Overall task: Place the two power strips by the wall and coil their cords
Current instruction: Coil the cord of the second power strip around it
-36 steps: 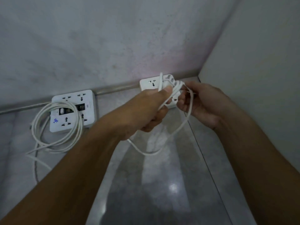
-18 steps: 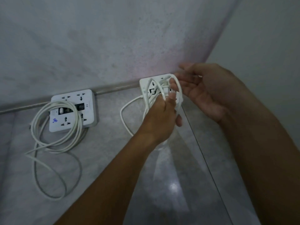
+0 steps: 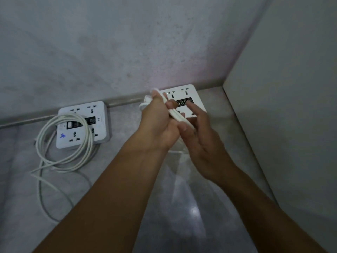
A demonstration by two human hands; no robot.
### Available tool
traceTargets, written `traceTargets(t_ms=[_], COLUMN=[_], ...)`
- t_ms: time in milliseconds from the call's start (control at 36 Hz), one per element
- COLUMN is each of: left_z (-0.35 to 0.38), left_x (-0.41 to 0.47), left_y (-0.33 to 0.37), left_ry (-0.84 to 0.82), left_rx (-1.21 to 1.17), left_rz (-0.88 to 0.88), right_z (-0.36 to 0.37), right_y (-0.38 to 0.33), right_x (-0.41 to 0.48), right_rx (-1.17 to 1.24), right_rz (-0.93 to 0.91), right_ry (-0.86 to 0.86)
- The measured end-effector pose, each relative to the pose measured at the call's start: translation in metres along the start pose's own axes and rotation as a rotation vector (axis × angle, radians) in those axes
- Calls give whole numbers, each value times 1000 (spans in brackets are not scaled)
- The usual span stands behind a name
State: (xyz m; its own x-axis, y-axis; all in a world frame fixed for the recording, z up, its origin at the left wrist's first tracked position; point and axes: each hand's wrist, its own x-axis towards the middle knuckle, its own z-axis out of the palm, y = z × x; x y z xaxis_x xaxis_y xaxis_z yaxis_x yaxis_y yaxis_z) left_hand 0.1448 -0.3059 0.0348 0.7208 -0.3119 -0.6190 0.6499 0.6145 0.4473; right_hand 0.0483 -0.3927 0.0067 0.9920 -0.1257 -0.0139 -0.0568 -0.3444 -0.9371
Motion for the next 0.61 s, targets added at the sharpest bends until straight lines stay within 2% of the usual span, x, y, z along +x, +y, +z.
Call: traceTargets(t_ms=[194, 306, 389, 444, 528, 556, 611], left_z=[-17, -20, -18, -16, -24, -28, -38], left_x=[19, 25, 15, 7, 3, 4, 5], left_y=[10, 16, 20, 27, 41, 46, 57], left_ry=[23, 94, 135, 75, 9, 48, 218], left_rx=[-200, -159, 67, 236, 657, 817, 1129], left_rz=[-82, -107, -113, -136, -149, -88, 208], right_z=[15, 21, 22, 23, 18, 16, 8], right_y=[22, 30, 31, 30, 33, 35, 39], right_x=[5, 11, 19, 26, 42, 49, 63], right_rx=[-139, -144, -148, -142, -90, -55, -10], right_rz=[-138, -178, -187, -162, -105, -80, -44], right_ry=[71, 166, 243, 285, 345, 350, 338])
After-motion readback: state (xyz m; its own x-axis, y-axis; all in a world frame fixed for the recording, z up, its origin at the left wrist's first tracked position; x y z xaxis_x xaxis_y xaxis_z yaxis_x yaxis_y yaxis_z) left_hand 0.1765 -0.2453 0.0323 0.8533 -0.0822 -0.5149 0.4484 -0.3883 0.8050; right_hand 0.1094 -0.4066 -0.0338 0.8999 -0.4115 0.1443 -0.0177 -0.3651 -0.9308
